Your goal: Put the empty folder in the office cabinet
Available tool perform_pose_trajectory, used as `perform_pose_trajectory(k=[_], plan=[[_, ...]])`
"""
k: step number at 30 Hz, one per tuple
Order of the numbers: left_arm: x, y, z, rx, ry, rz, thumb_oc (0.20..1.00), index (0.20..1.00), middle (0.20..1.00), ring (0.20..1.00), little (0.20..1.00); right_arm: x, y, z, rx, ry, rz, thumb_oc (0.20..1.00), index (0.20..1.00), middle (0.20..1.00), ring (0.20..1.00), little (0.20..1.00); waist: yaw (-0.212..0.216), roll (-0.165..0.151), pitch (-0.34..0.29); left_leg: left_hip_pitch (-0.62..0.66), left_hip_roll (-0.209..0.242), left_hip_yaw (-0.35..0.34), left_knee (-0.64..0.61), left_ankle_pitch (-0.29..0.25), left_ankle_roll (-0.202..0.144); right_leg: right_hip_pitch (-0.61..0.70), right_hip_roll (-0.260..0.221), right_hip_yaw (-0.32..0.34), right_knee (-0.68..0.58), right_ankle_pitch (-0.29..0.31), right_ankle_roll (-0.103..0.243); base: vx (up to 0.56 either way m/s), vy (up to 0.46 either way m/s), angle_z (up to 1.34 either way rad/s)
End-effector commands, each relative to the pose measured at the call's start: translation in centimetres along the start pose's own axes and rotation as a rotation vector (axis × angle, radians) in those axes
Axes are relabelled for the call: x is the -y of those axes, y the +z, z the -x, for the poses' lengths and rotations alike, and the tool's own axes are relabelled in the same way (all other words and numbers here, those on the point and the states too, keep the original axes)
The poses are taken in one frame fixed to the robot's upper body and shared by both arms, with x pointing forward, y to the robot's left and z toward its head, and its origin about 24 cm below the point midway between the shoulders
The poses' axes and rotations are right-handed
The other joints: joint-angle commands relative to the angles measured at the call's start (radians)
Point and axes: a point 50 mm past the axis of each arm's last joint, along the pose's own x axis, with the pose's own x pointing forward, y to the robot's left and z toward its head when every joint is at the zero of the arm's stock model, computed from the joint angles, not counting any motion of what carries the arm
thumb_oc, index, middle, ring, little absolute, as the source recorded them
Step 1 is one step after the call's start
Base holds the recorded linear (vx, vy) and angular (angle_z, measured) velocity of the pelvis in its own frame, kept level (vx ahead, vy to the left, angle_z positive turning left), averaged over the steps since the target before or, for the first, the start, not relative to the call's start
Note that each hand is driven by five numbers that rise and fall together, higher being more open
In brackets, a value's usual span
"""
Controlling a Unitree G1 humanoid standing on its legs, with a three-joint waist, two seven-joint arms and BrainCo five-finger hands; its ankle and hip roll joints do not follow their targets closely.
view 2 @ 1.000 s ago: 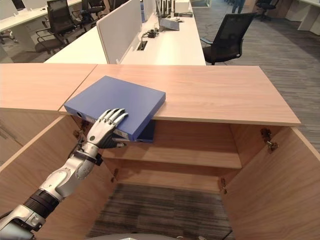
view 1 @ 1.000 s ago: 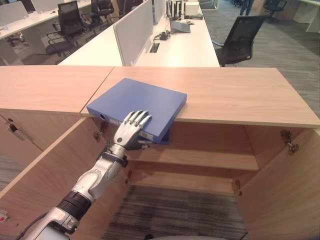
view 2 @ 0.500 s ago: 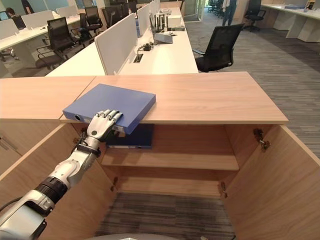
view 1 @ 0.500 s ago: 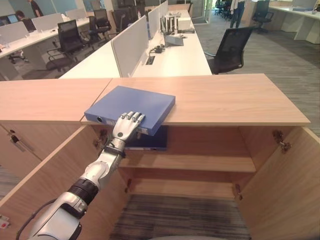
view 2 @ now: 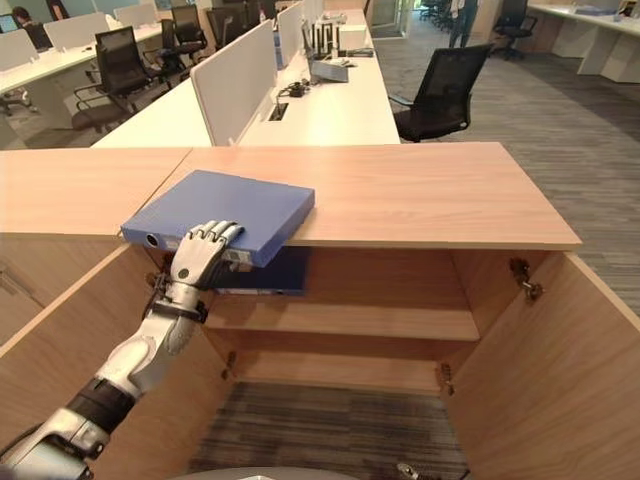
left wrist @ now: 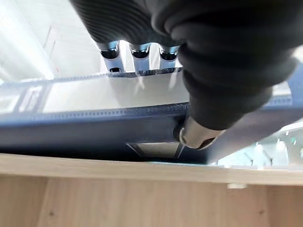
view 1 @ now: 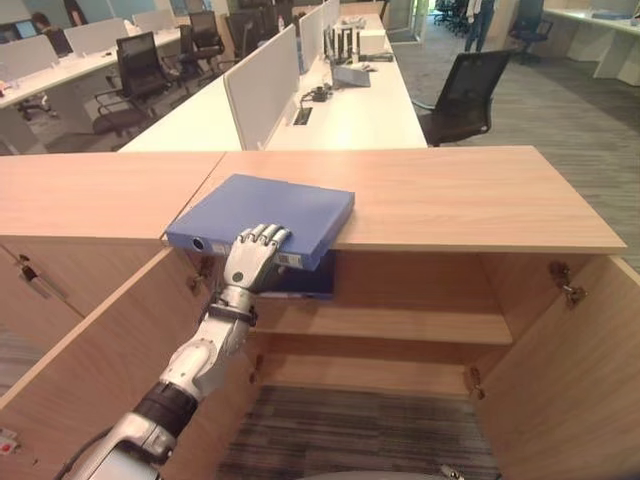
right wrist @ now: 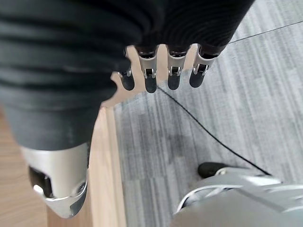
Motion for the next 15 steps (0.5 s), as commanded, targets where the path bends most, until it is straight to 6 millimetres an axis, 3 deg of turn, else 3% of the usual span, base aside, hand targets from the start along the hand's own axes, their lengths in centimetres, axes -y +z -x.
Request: perform_pose_trajectory(k=[1,8,13,15], plan=[[-0.9,0.4,1.2,-0.024,-0.109,0.372,0.200,0.200,0.200,0.200,0.200,-1.5,1.0,0.1,0.016,0.039,-0.022,1.000,1.000,1.000,1.000,1.000,-0.006,-0.074,0.029,0.085,-0.048,0.032,0.002,-0.151,0.000,0.091,-0.023,0.066,-0.234,0.163,0.096,0.00,0.000,0.00],[-4.9,2.0,3.4,0.012,-0.035,0.861,0.200,0.200,0.200,0.200,0.200,-1.2,0.5,0.0,0.002,0.072,-0.012,1.000,1.000,1.000,1.000,1.000,0.010,-0.071,0.043,0.069,-0.047,0.022,0.002,-0.143,0.000,0.079,-0.026,0.056,-0.234,0.168,0.096,-0.01,0.001,0.02],[-7.4,2.1,2.7,0.086,0.001,1.023,0.200,0.200,0.200,0.200,0.200,-0.7,0.1,0.0,-0.028,0.078,0.005,1.000,1.000,1.000,1.000,1.000,0.014,-0.069,0.043,0.066,-0.048,0.014,0.002,-0.140,-0.003,0.081,-0.027,0.047,-0.234,0.166,0.095,-0.01,-0.003,0.11],[-9.9,2.5,1.6,0.195,0.042,1.225,0.200,0.200,0.200,0.200,0.200,-0.7,0.5,-0.1,-0.028,0.107,0.038,1.000,1.000,1.000,1.000,1.000,0.019,-0.066,0.041,0.067,-0.048,0.006,0.002,-0.136,-0.007,0.083,-0.028,0.039,-0.234,0.165,0.094,-0.01,-0.002,0.09]])
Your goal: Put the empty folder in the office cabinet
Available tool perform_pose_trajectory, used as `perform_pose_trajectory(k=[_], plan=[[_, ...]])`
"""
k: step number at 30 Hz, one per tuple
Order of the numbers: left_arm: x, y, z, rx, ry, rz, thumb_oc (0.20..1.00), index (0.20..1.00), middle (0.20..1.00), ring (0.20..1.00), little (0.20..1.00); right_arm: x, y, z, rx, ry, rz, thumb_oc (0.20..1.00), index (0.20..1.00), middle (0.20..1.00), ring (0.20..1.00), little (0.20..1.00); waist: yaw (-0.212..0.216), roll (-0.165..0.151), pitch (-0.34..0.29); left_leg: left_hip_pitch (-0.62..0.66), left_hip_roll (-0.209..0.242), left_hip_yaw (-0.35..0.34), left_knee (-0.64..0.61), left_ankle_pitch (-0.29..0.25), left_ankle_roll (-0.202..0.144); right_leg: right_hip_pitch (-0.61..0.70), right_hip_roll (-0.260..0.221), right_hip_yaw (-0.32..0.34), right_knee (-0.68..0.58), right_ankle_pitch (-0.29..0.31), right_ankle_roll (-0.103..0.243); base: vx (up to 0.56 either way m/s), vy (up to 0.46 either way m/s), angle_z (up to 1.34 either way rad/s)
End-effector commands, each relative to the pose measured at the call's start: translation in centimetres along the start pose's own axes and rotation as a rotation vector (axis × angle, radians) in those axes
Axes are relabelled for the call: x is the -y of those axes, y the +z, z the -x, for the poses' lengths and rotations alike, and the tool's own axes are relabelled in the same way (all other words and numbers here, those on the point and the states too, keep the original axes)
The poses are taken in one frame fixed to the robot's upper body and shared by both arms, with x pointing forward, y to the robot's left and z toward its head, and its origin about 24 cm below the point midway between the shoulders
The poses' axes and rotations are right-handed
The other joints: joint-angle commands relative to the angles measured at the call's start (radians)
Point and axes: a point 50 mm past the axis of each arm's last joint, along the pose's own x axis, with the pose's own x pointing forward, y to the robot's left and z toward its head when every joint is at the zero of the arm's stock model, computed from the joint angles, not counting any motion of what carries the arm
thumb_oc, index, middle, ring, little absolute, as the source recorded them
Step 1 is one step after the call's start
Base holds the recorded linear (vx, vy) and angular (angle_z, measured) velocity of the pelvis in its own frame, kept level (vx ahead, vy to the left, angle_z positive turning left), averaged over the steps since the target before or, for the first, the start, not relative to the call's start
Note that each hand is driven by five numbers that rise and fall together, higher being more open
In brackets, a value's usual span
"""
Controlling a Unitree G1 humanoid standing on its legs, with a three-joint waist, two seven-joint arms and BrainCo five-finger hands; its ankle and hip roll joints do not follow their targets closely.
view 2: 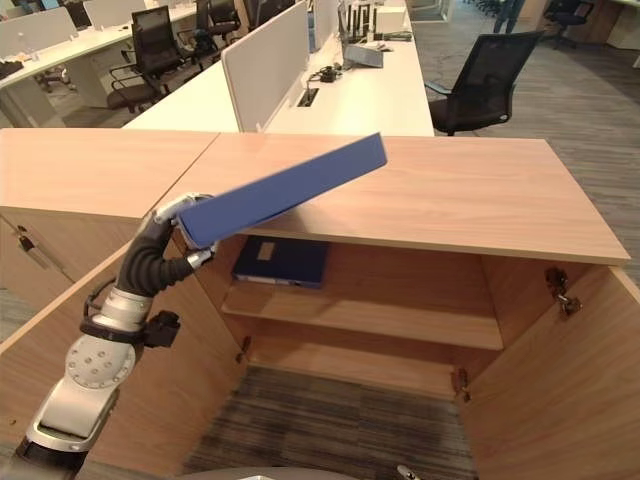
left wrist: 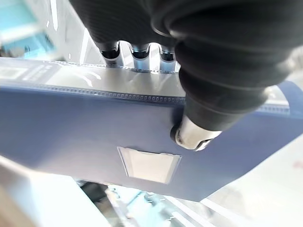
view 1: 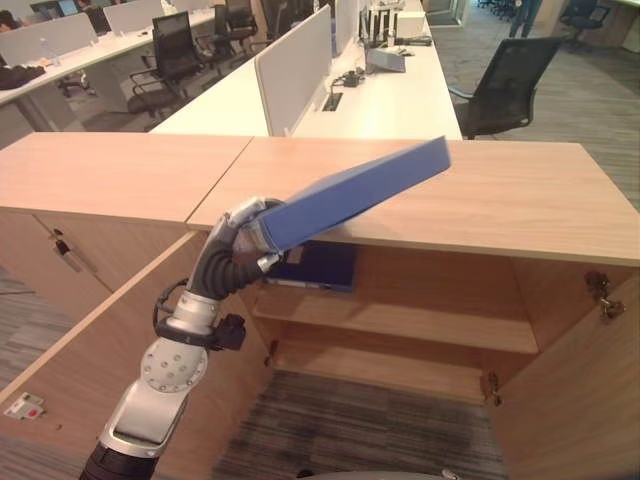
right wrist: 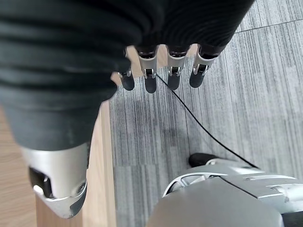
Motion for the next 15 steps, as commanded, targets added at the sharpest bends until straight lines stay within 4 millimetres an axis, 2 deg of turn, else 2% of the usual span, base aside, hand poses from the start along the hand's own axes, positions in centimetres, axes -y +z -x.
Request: perform_pose_trajectory(k=[1,6,11,15], plan=[[0.1,0.4,-0.1,-0.002,-0.045,0.258,0.200,0.200,0.200,0.200,0.200,-1.5,1.7,-0.1,0.019,0.055,0.065,1.000,1.000,1.000,1.000,1.000,-0.022,-0.070,0.006,0.075,-0.046,0.034,0.008,-0.135,-0.009,0.069,-0.028,0.070,-0.216,0.165,0.093,-0.01,0.001,0.05],[0.2,2.6,-1.6,0.123,-0.108,0.445,0.200,0.200,0.200,0.200,0.200,-2.0,2.1,-0.1,0.021,0.091,0.085,1.000,1.000,1.000,1.000,1.000,-0.016,-0.069,0.004,0.076,-0.048,0.026,0.008,-0.134,-0.011,0.074,-0.030,0.065,-0.216,0.165,0.095,-0.01,0.001,0.04],[1.8,1.9,-2.3,0.094,-0.135,0.629,0.200,0.200,0.200,0.200,0.200,-2.7,2.5,-0.1,0.035,0.115,0.073,1.000,1.000,1.000,1.000,1.000,-0.012,-0.068,0.002,0.077,-0.048,0.018,0.008,-0.132,-0.010,0.077,-0.029,0.060,-0.216,0.164,0.093,-0.01,-0.007,0.08],[2.8,2.4,-2.9,0.102,-0.195,0.788,0.200,0.200,0.200,0.200,0.200,-2.9,2.2,0.0,0.017,0.123,0.028,1.000,1.000,1.000,1.000,1.000,-0.016,-0.065,0.003,0.076,-0.050,0.016,0.008,-0.132,-0.009,0.078,-0.030,0.056,-0.216,0.165,0.094,0.00,0.001,0.02]])
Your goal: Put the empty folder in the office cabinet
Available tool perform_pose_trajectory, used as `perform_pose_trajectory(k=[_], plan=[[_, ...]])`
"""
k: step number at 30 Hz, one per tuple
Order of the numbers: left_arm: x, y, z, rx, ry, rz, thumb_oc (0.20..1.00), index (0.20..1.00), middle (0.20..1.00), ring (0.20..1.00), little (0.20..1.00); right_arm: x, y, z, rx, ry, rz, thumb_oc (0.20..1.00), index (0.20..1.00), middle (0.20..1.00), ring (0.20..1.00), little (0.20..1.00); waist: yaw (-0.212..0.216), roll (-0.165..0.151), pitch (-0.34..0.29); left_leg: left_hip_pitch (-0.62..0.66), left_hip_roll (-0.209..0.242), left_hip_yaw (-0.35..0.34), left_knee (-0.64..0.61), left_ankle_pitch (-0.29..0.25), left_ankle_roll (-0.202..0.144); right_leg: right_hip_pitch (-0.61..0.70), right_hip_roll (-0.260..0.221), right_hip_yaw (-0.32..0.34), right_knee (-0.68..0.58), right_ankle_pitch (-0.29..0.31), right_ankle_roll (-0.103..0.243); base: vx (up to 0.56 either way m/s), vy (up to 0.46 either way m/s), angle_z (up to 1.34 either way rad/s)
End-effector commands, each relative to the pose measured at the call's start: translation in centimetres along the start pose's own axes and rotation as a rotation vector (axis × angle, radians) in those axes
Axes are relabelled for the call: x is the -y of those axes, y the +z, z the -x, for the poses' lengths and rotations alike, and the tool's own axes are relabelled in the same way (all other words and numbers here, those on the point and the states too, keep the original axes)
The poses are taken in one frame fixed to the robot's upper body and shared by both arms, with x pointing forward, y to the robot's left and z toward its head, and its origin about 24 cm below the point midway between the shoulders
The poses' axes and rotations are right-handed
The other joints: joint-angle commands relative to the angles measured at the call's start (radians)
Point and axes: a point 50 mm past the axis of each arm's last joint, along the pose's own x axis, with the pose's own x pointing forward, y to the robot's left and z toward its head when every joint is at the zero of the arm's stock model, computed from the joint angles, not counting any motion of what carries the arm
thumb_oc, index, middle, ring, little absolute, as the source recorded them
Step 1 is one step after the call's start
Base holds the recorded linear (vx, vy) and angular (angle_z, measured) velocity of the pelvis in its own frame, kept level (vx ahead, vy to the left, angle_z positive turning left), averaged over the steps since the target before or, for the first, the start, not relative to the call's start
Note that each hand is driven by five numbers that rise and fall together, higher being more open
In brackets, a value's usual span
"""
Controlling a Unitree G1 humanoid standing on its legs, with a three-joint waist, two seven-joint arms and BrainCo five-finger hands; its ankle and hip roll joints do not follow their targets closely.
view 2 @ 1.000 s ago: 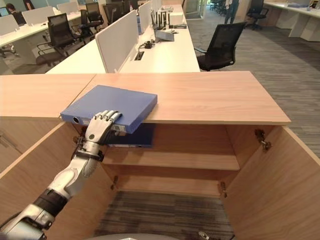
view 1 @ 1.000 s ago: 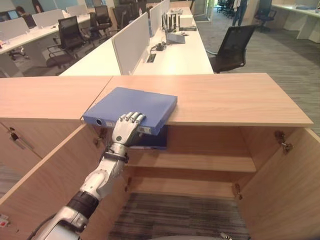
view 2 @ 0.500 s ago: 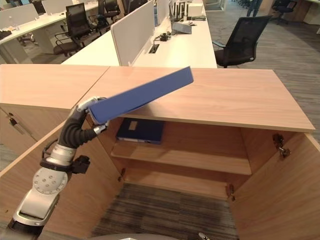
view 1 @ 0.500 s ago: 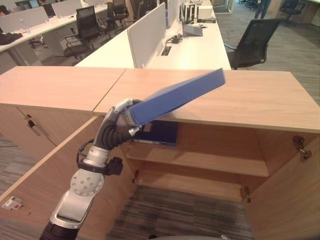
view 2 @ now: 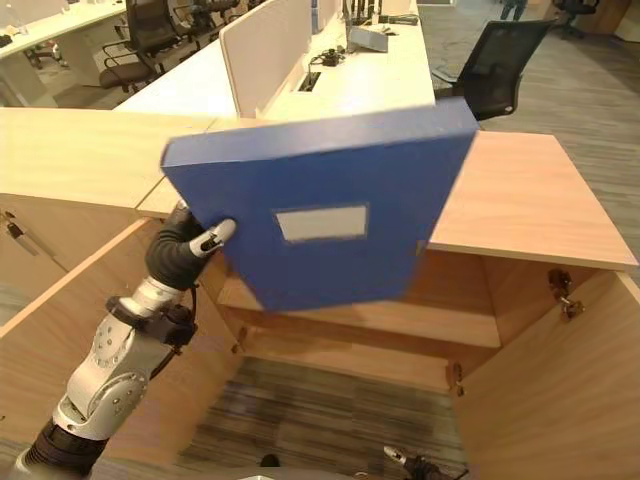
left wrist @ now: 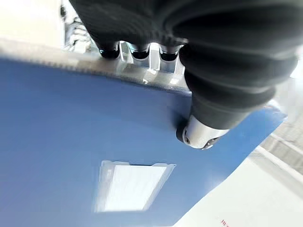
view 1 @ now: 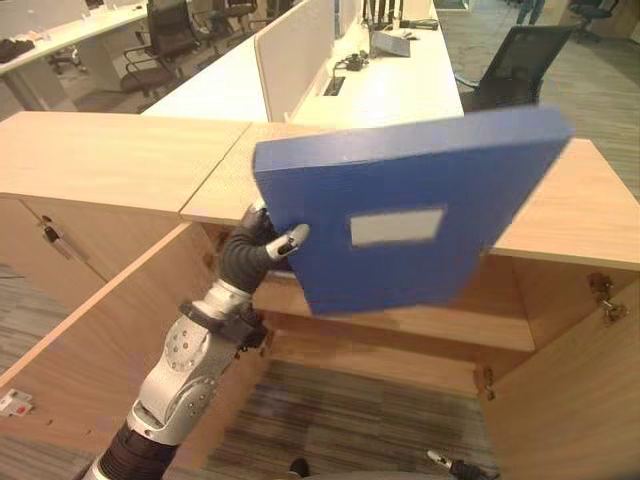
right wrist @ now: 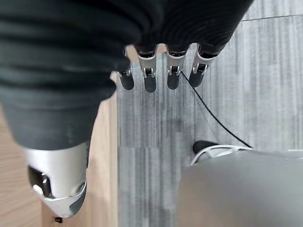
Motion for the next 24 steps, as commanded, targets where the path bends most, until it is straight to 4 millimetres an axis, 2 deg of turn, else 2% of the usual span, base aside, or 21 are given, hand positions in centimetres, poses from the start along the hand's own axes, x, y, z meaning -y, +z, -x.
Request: perform_pose_trajectory(k=[1,4,6,9,12,15,16,18,19,20,21,22,23,24], plan=[[0.8,2.8,-1.4,0.159,-0.078,0.110,0.200,0.200,0.200,0.200,0.200,-1.1,-0.5,0.0,-0.034,0.024,-0.030,1.000,1.000,1.000,1.000,1.000,-0.004,-0.064,-0.022,0.071,-0.045,0.044,0.002,-0.134,-0.006,0.056,-0.031,0.079,-0.203,0.162,0.100,0.00,0.000,0.00],[0.9,2.4,-1.5,0.152,-0.065,0.145,0.200,0.200,0.200,0.200,0.200,-1.1,-0.9,0.0,-0.042,0.021,-0.045,1.000,1.000,1.000,1.000,1.000,-0.003,-0.065,-0.020,0.070,-0.046,0.042,0.002,-0.135,-0.005,0.057,-0.032,0.077,-0.203,0.162,0.100,0.00,0.000,0.00],[0.9,0.8,-1.0,0.087,-0.037,0.251,0.200,0.200,0.200,0.200,0.200,-1.2,-0.3,0.0,-0.018,0.031,-0.075,1.000,1.000,1.000,1.000,1.000,-0.004,-0.062,-0.015,0.069,-0.049,0.041,0.002,-0.133,-0.003,0.055,-0.032,0.077,-0.203,0.162,0.099,0.00,0.000,0.00],[0.7,0.5,-0.7,0.073,-0.016,0.268,0.200,0.200,0.200,0.200,0.200,-1.2,0.2,0.0,-0.001,0.035,-0.088,1.000,1.000,1.000,1.000,1.000,-0.004,-0.061,-0.013,0.069,-0.048,0.041,0.002,-0.133,-0.003,0.055,-0.032,0.078,-0.203,0.162,0.099,0.00,0.000,0.00],[-0.4,-1.1,1.7,-0.029,0.116,0.211,0.200,0.200,0.200,0.200,0.200,-1.8,2.5,0.0,0.096,0.046,-0.152,1.000,1.000,1.000,1.000,1.000,0.005,-0.060,-0.010,0.067,-0.048,0.038,0.002,-0.132,0.000,0.054,-0.033,0.080,-0.203,0.164,0.098,0.00,0.000,0.00],[-1.3,-2.6,4.2,-0.146,0.209,0.162,0.200,0.200,0.200,0.200,0.200,-1.2,4.5,0.1,0.181,0.030,-0.193,1.000,1.000,1.000,1.000,1.000,0.010,-0.059,-0.009,0.065,-0.048,0.037,0.002,-0.131,0.001,0.051,-0.032,0.082,-0.203,0.164,0.097,0.00,0.000,0.00],[-2.4,-3.0,5.8,-0.215,0.281,0.038,0.200,0.200,0.200,0.200,0.200,-0.8,6.7,0.5,0.271,0.024,-0.205,1.000,1.000,1.000,1.000,1.000,0.016,-0.060,-0.007,0.063,-0.047,0.036,0.002,-0.131,0.002,0.050,-0.031,0.082,-0.203,0.162,0.095,0.00,0.000,0.00],[-3.7,-2.9,7.6,-0.285,0.361,-0.188,0.200,0.200,0.200,0.200,0.200,-0.6,8.7,1.2,0.368,0.026,-0.181,1.000,1.000,1.000,1.000,1.000,0.021,-0.061,-0.004,0.067,-0.045,0.035,0.002,-0.136,0.002,0.054,-0.028,0.083,-0.203,0.157,0.094,0.00,0.000,0.00],[-3.7,-2.9,7.7,-0.285,0.362,-0.189,0.200,0.200,0.200,0.200,0.200,-0.6,8.7,1.2,0.367,0.025,-0.180,1.000,1.000,1.000,1.000,1.000,0.020,-0.062,-0.005,0.064,-0.046,0.035,0.002,-0.132,0.003,0.051,-0.029,0.083,-0.203,0.159,0.094,0.00,0.000,0.00],[-4.7,-2.5,9.0,-0.319,0.418,-0.345,0.200,0.200,0.200,0.200,0.200,-0.4,10.7,2.1,0.471,0.026,-0.138,1.000,1.000,1.000,1.000,1.000,0.025,-0.066,-0.003,0.061,-0.046,0.034,0.002,-0.133,0.003,0.047,-0.029,0.083,-0.203,0.158,0.092,0.00,0.000,0.00],[-4.6,-2.5,9.1,-0.320,0.420,-0.346,0.200,0.200,0.200,0.200,0.200,-0.4,10.6,2.1,0.470,0.025,-0.136,1.000,1.000,1.000,1.000,1.000,0.023,-0.065,-0.005,0.060,-0.046,0.033,0.002,-0.133,0.003,0.046,-0.029,0.082,-0.203,0.158,0.092,0.00,-0.014,0.04],[-5.8,-3.1,10.4,-0.375,0.497,-0.439,0.200,0.200,0.200,0.200,0.200,0.7,11.8,2.7,0.528,-0.008,-0.110,1.000,1.000,1.000,1.000,1.000,0.025,-0.070,-0.006,0.058,-0.046,0.032,0.002,-0.133,0.004,0.044,-0.030,0.079,-0.203,0.157,0.091,0.00,-0.011,0.05],[-6.0,-3.1,10.6,-0.381,0.514,-0.469,0.200,0.200,0.200,0.200,0.200,0.7,12.0,2.8,0.543,-0.019,-0.095,1.000,1.000,1.000,1.000,1.000,0.027,-0.069,-0.003,0.058,-0.046,0.032,0.002,-0.133,0.005,0.044,-0.030,0.077,-0.203,0.156,0.091,-0.01,-0.010,0.03],[-6.1,-3.0,10.9,-0.378,0.534,-0.486,0.200,0.200,0.200,0.200,0.200,0.6,11.1,2.6,0.519,-0.024,-0.072,1.000,1.000,1.000,1.000,1.000,0.025,-0.067,0.000,0.058,-0.046,0.032,0.002,-0.133,0.005,0.044,-0.031,0.076,-0.203,0.155,0.091,-0.02,-0.003,0.04]])
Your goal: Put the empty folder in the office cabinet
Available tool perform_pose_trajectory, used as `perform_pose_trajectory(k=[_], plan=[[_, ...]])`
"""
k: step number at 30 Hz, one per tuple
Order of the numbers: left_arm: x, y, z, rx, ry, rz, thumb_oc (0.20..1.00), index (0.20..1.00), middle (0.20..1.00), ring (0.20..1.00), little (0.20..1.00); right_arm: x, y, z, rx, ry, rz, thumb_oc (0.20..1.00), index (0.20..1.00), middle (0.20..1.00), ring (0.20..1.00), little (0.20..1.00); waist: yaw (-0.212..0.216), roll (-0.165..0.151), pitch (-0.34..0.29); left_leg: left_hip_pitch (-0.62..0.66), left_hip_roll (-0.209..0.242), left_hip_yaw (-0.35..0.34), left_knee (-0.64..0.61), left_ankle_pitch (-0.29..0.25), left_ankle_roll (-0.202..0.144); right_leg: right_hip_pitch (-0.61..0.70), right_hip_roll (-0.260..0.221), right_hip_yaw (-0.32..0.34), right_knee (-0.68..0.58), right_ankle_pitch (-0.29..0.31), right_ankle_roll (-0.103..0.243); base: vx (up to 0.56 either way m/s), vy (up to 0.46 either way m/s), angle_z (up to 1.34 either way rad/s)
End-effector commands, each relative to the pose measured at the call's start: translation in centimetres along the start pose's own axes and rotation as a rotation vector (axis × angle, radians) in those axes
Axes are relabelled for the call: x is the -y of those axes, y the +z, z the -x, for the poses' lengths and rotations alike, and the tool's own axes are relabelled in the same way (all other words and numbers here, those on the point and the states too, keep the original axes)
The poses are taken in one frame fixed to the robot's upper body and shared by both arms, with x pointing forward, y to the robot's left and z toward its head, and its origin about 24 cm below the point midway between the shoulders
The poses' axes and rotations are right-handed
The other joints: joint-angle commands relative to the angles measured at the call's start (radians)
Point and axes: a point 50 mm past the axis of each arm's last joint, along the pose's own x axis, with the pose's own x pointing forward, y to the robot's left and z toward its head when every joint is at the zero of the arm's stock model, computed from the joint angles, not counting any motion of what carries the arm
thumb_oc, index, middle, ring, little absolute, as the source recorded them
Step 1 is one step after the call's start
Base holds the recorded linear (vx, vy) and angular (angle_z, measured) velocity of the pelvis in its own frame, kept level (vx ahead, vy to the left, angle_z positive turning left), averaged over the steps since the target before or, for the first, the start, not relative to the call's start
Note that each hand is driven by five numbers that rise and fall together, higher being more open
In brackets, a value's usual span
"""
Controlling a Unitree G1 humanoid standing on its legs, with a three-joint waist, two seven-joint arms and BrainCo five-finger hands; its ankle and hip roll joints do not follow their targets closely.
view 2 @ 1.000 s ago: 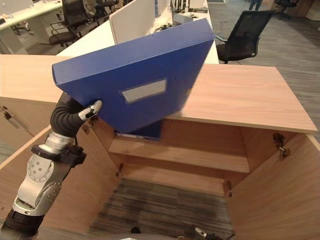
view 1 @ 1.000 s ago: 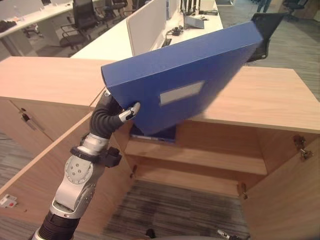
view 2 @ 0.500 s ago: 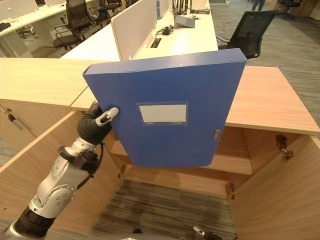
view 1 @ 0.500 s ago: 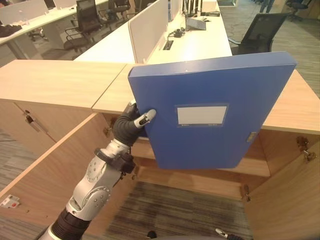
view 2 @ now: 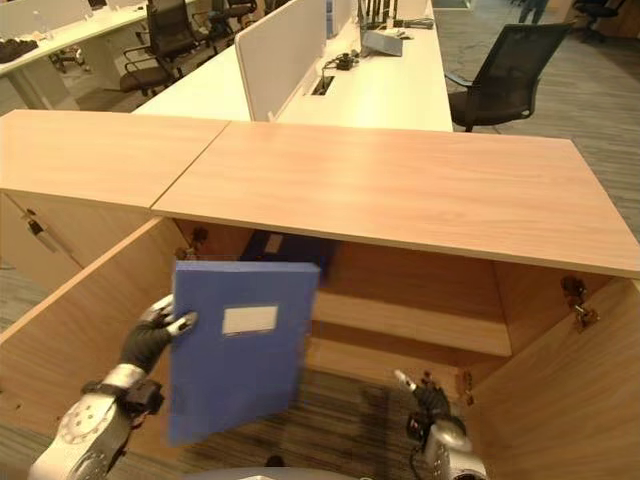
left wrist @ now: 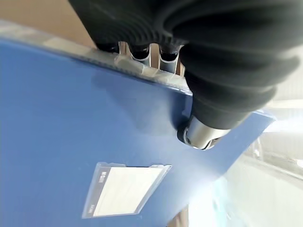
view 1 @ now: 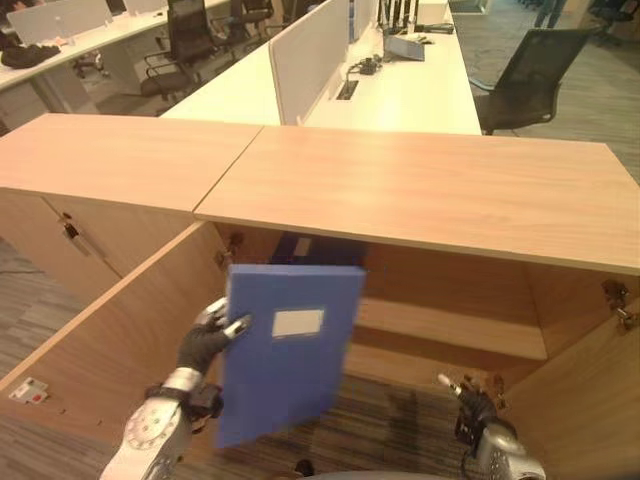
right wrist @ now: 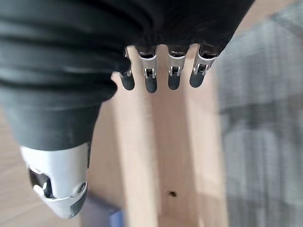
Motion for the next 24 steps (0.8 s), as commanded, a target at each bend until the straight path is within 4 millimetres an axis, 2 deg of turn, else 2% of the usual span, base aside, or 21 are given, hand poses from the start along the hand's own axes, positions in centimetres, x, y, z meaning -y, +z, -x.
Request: perform_pose_trajectory(k=[1,3,8,9,10,12,13,16,19,20,22,24], plan=[[-0.1,3.8,-0.3,0.223,0.030,-0.137,0.200,0.200,0.200,0.200,0.200,0.1,-0.1,-0.2,0.027,-0.052,0.092,1.000,1.000,1.000,1.000,1.000,-0.008,-0.072,0.011,0.063,-0.046,0.036,0.003,-0.134,0.006,0.045,-0.031,0.081,-0.201,0.156,0.086,0.00,0.000,0.00],[-0.6,3.3,-0.2,0.207,0.079,-0.124,0.200,0.200,0.200,0.200,0.200,0.0,0.7,0.0,0.071,-0.041,0.113,1.000,1.000,1.000,1.000,1.000,-0.011,-0.072,0.012,0.065,-0.046,0.038,0.003,-0.134,0.006,0.046,-0.032,0.081,-0.201,0.154,0.085,0.00,0.000,0.00],[-0.9,4.5,-0.5,0.282,0.130,-0.190,0.200,0.200,0.200,0.200,0.200,-1.1,4.4,0.7,0.257,0.063,0.379,1.000,1.000,1.000,1.000,1.000,-0.012,-0.079,0.018,0.064,-0.043,0.041,0.003,-0.133,0.006,0.047,-0.033,0.080,-0.201,0.151,0.084,-0.01,-0.016,-0.02],[-0.4,5.2,-0.9,0.321,0.114,-0.191,0.200,0.200,0.200,0.200,0.200,-2.4,6.2,1.3,0.346,0.139,0.444,1.000,1.000,1.000,1.000,1.000,-0.011,-0.083,0.019,0.062,-0.041,0.042,0.003,-0.131,0.005,0.046,-0.033,0.079,-0.201,0.151,0.084,0.00,0.000,0.00],[-0.4,5.2,-1.0,0.322,0.114,-0.191,0.200,0.200,0.200,0.200,0.200,-2.4,6.2,1.3,0.346,0.139,0.445,1.000,1.000,1.000,1.000,1.000,-0.012,-0.083,0.019,0.062,-0.041,0.042,0.003,-0.131,0.005,0.046,-0.033,0.079,-0.201,0.151,0.084,0.00,0.000,0.00],[0.3,5.9,-1.4,0.361,0.081,-0.205,0.200,0.200,0.200,0.200,0.200,-4.1,7.1,1.8,0.402,0.226,0.485,1.000,1.000,1.000,1.000,1.000,-0.010,-0.084,0.020,0.062,-0.040,0.043,0.003,-0.130,0.003,0.046,-0.035,0.079,-0.201,0.152,0.084,0.00,0.000,0.00],[0.3,5.9,-1.4,0.361,0.082,-0.205,0.200,0.200,0.200,0.200,0.200,-4.1,7.1,1.8,0.402,0.226,0.485,1.000,1.000,1.000,1.000,1.000,-0.010,-0.084,0.021,0.062,-0.040,0.043,0.003,-0.130,0.003,0.046,-0.035,0.079,-0.201,0.152,0.084,0.00,0.000,0.00],[2.3,7.3,-2.1,0.432,-0.014,-0.180,0.200,0.200,0.200,0.200,0.200,-7.4,8.1,2.7,0.468,0.378,0.491,1.000,1.000,1.000,1.000,1.000,-0.011,-0.084,0.019,0.064,-0.038,0.048,0.003,-0.128,0.001,0.048,-0.036,0.078,-0.201,0.151,0.083,0.00,0.000,0.00],[3.3,7.8,-2.5,0.459,-0.062,-0.166,0.200,0.200,0.200,0.200,0.200,-8.9,8.8,3.3,0.506,0.454,0.467,1.000,1.000,1.000,1.000,1.000,-0.012,-0.085,0.018,0.063,-0.038,0.048,0.003,-0.127,0.001,0.048,-0.037,0.078,-0.201,0.152,0.083,0.00,0.000,0.00],[3.3,7.8,-2.6,0.459,-0.063,-0.166,0.200,0.200,0.200,0.200,0.200,-8.9,8.8,3.3,0.506,0.454,0.466,1.000,1.000,1.000,1.000,1.000,-0.012,-0.085,0.018,0.063,-0.038,0.048,0.003,-0.127,0.001,0.048,-0.037,0.078,-0.201,0.152,0.083,0.00,0.000,0.00],[4.4,8.4,-2.7,0.481,-0.126,-0.138,0.200,0.200,0.200,0.200,0.200,-10.2,8.7,3.7,0.498,0.523,0.420,1.000,1.000,1.000,1.000,1.000,-0.014,-0.086,0.016,0.062,-0.039,0.049,0.003,-0.127,0.000,0.047,-0.037,0.077,-0.201,0.153,0.083,0.00,0.000,0.00],[4.6,8.6,-2.8,0.489,-0.138,-0.131,0.200,0.200,0.200,0.200,0.200,-10.5,8.6,3.7,0.496,0.531,0.416,1.000,1.000,1.000,1.000,1.000,-0.014,-0.086,0.016,0.062,-0.039,0.049,0.003,-0.127,0.000,0.046,-0.037,0.077,-0.201,0.153,0.083,0.00,0.000,0.00]])
